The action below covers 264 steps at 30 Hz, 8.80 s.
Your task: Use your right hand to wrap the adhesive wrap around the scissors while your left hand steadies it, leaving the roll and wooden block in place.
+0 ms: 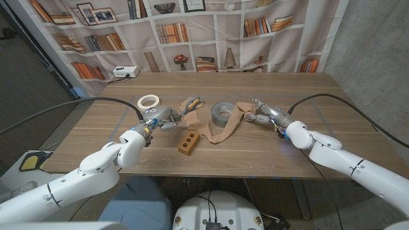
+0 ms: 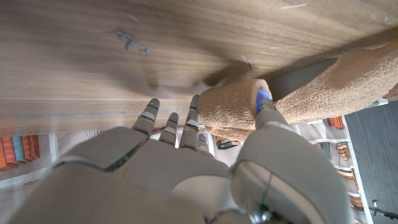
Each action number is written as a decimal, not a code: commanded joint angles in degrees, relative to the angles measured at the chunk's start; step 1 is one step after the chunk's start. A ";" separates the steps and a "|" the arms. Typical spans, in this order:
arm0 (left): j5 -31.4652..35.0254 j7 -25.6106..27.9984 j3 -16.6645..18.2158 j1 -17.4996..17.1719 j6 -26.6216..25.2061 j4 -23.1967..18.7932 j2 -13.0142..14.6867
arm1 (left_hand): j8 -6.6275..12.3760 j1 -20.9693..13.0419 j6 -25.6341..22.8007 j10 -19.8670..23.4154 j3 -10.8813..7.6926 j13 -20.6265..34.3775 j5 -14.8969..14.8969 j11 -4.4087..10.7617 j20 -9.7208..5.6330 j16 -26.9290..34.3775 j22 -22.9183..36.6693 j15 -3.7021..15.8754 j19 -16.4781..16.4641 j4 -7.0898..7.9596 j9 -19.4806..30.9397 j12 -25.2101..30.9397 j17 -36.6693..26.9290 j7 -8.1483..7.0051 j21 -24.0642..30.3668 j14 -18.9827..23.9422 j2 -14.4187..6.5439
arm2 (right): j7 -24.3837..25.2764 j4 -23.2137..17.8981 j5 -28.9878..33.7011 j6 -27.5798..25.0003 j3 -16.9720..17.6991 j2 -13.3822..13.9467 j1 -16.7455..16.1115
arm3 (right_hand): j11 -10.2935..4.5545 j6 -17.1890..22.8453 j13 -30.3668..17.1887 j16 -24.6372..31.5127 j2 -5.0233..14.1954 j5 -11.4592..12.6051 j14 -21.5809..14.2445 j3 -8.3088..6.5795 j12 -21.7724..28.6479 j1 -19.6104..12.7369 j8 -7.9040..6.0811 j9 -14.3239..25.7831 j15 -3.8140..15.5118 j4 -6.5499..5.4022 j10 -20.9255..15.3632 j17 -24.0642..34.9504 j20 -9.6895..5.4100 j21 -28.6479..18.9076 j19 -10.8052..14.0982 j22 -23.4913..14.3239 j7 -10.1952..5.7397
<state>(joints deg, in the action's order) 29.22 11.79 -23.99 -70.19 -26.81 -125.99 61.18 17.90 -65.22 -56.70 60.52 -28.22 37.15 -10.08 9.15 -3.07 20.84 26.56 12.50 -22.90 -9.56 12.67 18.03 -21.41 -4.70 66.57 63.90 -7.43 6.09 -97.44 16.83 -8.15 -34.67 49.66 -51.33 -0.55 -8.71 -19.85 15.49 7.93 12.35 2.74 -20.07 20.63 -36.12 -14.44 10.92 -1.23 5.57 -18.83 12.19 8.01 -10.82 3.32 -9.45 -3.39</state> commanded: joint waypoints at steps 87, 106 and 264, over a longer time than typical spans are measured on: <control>1.13 1.08 -0.09 5.08 0.97 1.83 -2.85 | -0.69 0.29 -1.11 2.09 -1.60 1.59 -0.06 0.43 -0.66 -1.05 -4.41 1.01 1.33 -0.13 0.53 -1.40 -1.55 0.28 5.66 2.21 0.17 | 19.32 -5.30 -19.83 30.51 25.09 -9.36 -19.18 | -10.74 48.90 -6.46 12.68 3.32 4.13 -17.75 -12.90 11.06 -16.34 -3.67 0.91 12.70 0.65 -27.84 3.96 -6.78 -0.53 12.99 -0.28 -6.89; -0.12 0.35 -0.06 9.86 2.17 4.99 -4.10 | -0.83 0.23 -1.35 2.54 -1.66 1.76 -0.06 0.46 -0.70 -1.10 -5.43 0.99 1.59 -0.13 0.60 -1.63 -1.84 0.27 6.70 2.61 0.29 | 14.27 -9.10 -17.89 35.09 27.89 -8.66 -21.75 | -10.78 49.35 -6.09 12.43 3.52 4.47 -17.14 -12.67 10.73 -16.76 -2.62 1.05 14.01 1.08 -27.86 3.76 -7.99 -0.34 12.64 -0.29 -7.06; 16.34 -13.10 -15.26 27.68 27.52 16.67 -14.72 | -2.18 0.11 -1.57 2.44 -1.90 3.96 0.23 0.49 -0.72 -3.02 -13.55 1.03 4.22 -0.02 1.27 -3.80 -3.35 -0.07 14.03 2.67 0.31 | -0.46 -13.34 -26.46 20.71 18.24 -12.34 4.08 | -10.93 51.60 -7.72 12.53 3.68 4.80 -16.60 -11.37 9.62 -17.77 1.40 2.23 13.96 0.12 -28.05 3.27 -7.94 -0.59 13.43 -0.42 -7.41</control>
<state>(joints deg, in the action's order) 45.26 -1.37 -39.72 -41.70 -0.07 -108.44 46.15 15.40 -65.02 -58.00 62.45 -29.53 40.76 -9.47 9.44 -3.68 17.95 13.03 12.72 -18.81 -9.64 13.73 14.03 -24.69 -4.83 80.33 65.74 -6.64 6.74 -113.16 -6.20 16.34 -14.63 36.64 -50.75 4.83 40.44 -23.46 27.96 1.61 17.02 -14.12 -31.12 29.96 -44.42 -12.96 12.91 1.79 5.92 -30.38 15.44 -0.19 -11.27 16.75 -9.74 -12.75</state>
